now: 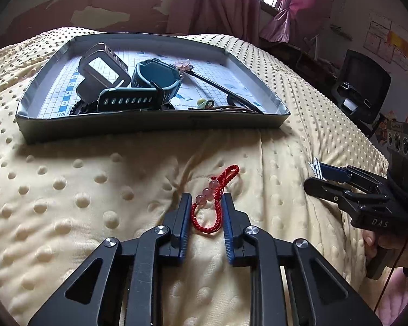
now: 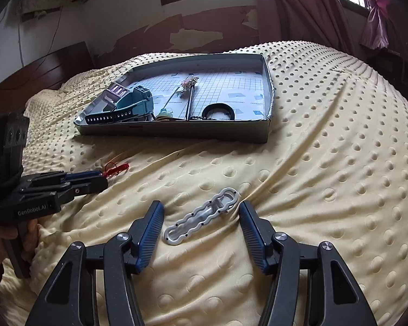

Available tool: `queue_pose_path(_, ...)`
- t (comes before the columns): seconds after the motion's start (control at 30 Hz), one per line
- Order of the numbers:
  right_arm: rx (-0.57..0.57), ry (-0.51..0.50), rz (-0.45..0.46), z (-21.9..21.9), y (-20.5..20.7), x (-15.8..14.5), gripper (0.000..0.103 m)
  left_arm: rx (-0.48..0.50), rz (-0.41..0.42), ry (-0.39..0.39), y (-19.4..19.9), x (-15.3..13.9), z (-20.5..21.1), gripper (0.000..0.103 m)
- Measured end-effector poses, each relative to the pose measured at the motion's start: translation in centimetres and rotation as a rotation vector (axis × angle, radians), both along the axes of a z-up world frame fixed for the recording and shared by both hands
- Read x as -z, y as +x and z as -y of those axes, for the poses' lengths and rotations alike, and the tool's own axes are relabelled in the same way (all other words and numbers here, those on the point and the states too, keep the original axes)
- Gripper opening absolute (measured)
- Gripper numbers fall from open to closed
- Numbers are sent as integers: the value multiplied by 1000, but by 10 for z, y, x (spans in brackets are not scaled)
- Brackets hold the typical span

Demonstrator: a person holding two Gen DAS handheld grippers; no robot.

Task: Organize jewelry
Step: 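Grasp the red bead bracelet with the left tool while the right tool grasps the silver barrette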

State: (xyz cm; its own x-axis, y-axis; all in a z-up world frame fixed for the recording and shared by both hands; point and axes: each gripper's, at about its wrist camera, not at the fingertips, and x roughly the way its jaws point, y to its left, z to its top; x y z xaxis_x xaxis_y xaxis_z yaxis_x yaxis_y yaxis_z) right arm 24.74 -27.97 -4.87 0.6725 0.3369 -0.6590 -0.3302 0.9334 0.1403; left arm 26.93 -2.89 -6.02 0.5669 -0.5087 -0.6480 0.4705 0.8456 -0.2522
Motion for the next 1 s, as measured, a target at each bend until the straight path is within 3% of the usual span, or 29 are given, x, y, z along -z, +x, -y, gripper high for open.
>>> queue_pose_path(0.3, 34, 20, -48, 1, 3, 0, 54, -128, -42, -2, -14, 1, 3, 9)
queue_pose_path(0.5, 21, -4, -38, -3, 1, 1, 41, -225, -95, -86, -18, 1, -1, 9)
queue_pose_path(0.7, 13, -19, -44, -4, 0, 1, 34, -229, -55, -27, -24, -3, 6, 9)
queue_pose_path(0.9, 13, 22, -65, 2, 1, 0, 28, -208, -63, -30, -27, -2, 10, 9)
queue_pose_path(0.97, 11, 21, -60, 2, -1, -1, 21, -207, -58, -25, -28, -2, 12, 9)
queue_pose_path(1.0, 8, 20, -58, 1, -1, -2, 12, -207, -57, -24, -28, -3, 12, 9)
